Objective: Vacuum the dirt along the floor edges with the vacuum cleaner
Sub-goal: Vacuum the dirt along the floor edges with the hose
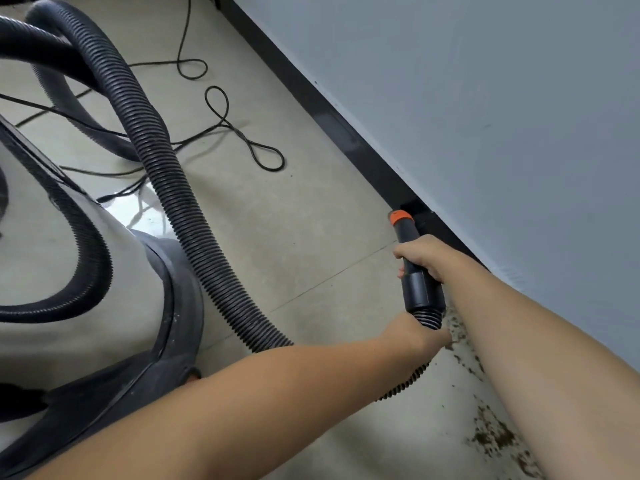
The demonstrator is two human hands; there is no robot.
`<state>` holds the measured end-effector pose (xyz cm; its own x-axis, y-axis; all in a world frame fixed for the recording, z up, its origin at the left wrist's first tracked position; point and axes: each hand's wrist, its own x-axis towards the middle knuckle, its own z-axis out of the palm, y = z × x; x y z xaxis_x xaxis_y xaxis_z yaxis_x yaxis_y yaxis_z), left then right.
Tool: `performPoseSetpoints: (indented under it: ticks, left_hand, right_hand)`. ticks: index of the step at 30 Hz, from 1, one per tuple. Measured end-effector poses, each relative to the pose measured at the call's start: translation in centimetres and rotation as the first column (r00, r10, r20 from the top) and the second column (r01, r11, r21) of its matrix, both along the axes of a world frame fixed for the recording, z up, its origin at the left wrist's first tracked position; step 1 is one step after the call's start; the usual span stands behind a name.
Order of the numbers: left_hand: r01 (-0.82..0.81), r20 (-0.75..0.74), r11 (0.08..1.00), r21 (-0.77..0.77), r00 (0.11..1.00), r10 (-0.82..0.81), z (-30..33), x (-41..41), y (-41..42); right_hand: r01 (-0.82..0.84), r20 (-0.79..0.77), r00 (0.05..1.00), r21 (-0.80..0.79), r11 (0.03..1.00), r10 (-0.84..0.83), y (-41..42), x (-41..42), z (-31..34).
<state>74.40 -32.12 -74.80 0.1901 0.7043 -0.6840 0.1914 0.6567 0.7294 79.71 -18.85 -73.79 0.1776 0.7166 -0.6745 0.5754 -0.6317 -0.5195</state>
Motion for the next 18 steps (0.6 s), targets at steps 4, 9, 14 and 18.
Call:
performPoseSetpoints:
  ticks: [4,9,14,18]
  left_hand:
    - [0.119,-0.086,0.991,-0.060,0.989,-0.124,0.5,0.2,-3.0]
    - [0.219,-0.192,0.970,-0.102,0.953,-0.236,1.3,-0.1,-6.8]
    - [0.295,-0.186,0.944,-0.150,0.929,-0.320,2.4,-0.5,-8.9]
    - [0.356,-0.221,0.924,-0.139,0.899,-0.379,3.1,-1.5,-10.7]
  right_hand:
    - [0.095,-0.087,0.992,-0.009,0.995,-0.095,-3.8,1.8,-0.1]
    - [0.099,-0.153,0.983,-0.034,0.995,-0.103,-8.6,1.7,0.2]
    - [0.163,-0.161,0.973,-0.032,0.986,-0.166,-11.5,2.6,0.6]
    - [0.266,-0.181,0.947,-0.026,0.964,-0.267,-14.0,2.8,0.7]
